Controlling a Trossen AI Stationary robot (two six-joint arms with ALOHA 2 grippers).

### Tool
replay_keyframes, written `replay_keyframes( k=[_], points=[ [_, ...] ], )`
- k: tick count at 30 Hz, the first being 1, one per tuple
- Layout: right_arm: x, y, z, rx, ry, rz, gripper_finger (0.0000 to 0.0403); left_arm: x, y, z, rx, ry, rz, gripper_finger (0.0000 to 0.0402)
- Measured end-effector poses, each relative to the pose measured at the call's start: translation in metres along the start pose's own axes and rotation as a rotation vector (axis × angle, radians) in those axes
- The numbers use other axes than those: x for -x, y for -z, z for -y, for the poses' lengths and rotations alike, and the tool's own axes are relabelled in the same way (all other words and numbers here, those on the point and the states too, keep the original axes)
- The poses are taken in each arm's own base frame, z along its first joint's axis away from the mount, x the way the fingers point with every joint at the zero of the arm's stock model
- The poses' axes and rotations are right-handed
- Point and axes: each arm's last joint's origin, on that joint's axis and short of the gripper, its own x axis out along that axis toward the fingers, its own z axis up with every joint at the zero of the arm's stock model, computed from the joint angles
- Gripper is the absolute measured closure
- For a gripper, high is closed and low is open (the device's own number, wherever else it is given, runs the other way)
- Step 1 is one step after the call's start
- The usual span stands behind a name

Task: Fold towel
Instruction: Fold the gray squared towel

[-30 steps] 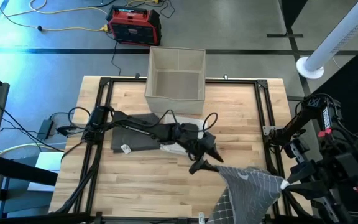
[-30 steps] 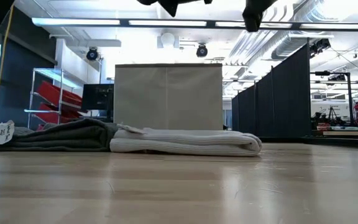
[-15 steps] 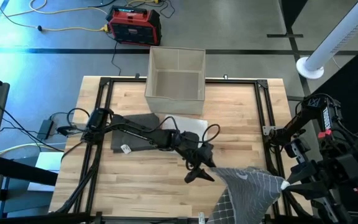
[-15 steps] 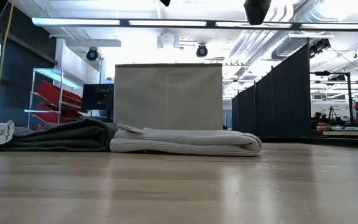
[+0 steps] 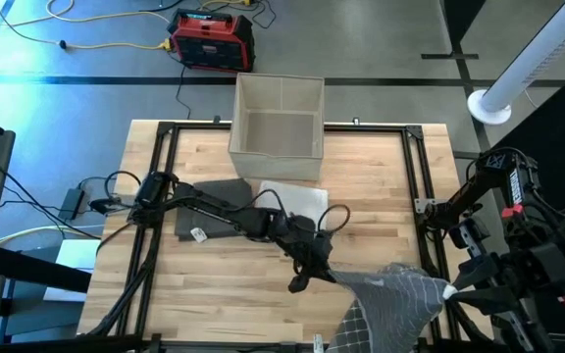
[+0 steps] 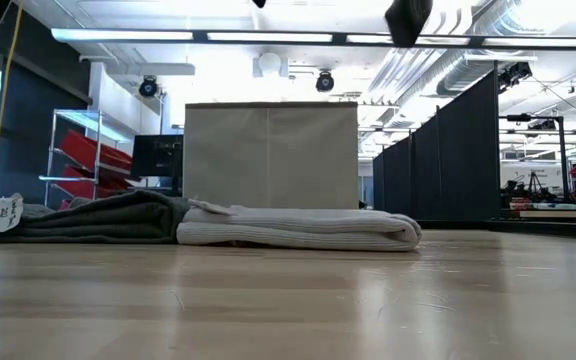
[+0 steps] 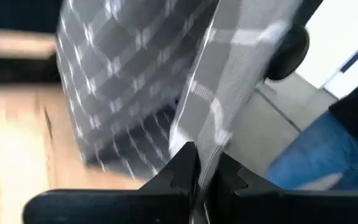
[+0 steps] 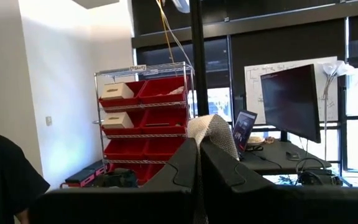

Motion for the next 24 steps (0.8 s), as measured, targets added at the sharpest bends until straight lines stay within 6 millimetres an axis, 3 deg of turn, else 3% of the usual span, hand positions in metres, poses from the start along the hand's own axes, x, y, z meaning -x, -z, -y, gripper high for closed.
replay_keyframes(
  k=[4,10,15,24],
  points=[
    [-0.003,0.001,0.003,-0.003,0.017,0.001,0.0403,0.003,0.002,0.023,0.08,0.021,-0.078,0.0399],
    [-0.017,0.007,0.017,-0.017,0.067,-0.016,0.0403,0.031,-0.009,0.1,0.038,0.012,-0.141,0.0401],
    [-0.029,0.013,0.029,-0.015,0.097,-0.039,0.0403,0.084,-0.02,0.165,-0.017,-0.167,-0.126,0.0401],
    [-0.038,0.013,0.053,-0.016,0.182,-0.048,0.0403,0.182,-0.049,0.243,-0.143,-0.588,0.288,0.0401]
  ],
)
